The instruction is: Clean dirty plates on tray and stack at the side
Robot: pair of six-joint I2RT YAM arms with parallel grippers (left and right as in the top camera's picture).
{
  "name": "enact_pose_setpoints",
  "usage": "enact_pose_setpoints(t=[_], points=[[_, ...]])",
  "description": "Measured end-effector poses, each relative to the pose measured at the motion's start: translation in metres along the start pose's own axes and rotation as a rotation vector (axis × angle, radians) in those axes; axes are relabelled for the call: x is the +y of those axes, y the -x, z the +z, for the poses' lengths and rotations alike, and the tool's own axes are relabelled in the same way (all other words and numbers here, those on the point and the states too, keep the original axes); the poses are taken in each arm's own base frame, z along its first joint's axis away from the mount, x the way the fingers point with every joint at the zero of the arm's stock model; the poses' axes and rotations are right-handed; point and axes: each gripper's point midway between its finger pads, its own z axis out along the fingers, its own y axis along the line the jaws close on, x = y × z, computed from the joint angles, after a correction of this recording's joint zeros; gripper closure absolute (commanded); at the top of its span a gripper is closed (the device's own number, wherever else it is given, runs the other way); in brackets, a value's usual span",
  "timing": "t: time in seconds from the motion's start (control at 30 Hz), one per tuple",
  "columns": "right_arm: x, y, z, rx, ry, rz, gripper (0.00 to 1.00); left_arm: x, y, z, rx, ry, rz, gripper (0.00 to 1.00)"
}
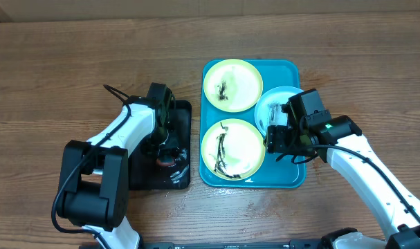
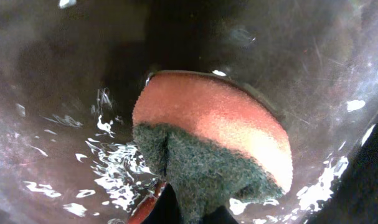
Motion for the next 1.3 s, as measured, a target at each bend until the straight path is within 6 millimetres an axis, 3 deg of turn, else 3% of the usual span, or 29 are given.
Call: enact_pose_setpoints(t=[0.13, 0.33, 0.53, 0.63, 0.7, 0.8, 0.9, 1.13, 1.3], points=[[0.0, 0.004, 0.002, -0.012, -0.003, 0.011, 0.4, -0.001, -0.003, -0.015, 0.037, 0.006, -0.001, 0.96], [-0.009, -0.004, 0.028, 0.075, -0.037, 0.015, 0.51, -0.02, 0.032, -0.082, -0.049, -0.039, 0.016, 0.96], [-0.013, -0.021, 0.057, 0.197, -0.025, -0.029, 0.51, -0.035, 0.057, -0.145, -0.17, -0.088, 0.048, 0.96], [-0.013, -0.021, 0.069, 0.215, -0.013, -0.051, 0.65, -0.047, 0.061, -0.164, -0.216, -0.138, 0.066, 0.96], [-0.013, -0.022, 0.076, 0.227, -0.008, -0.058, 0.71, -0.055, 0.059, -0.167, -0.213, -0.171, 0.08, 0.96], [-0.014, -0.023, 0.081, 0.237, -0.009, -0.063, 0.9, -0.067, 0.053, -0.168, -0.196, -0.21, 0.102, 0.96], [-0.016, -0.022, 0.083, 0.238, -0.016, -0.068, 0.96, -0.08, 0.048, -0.169, -0.193, -0.235, 0.13, 0.96], [-0.016, -0.02, 0.084, 0.231, -0.024, -0.025, 0.96, -0.127, 0.043, -0.165, -0.24, -0.29, 0.175, 0.96], [-0.017, -0.019, 0.084, 0.223, -0.058, 0.039, 0.96, -0.161, 0.023, -0.135, -0.213, -0.317, 0.148, 0.96]])
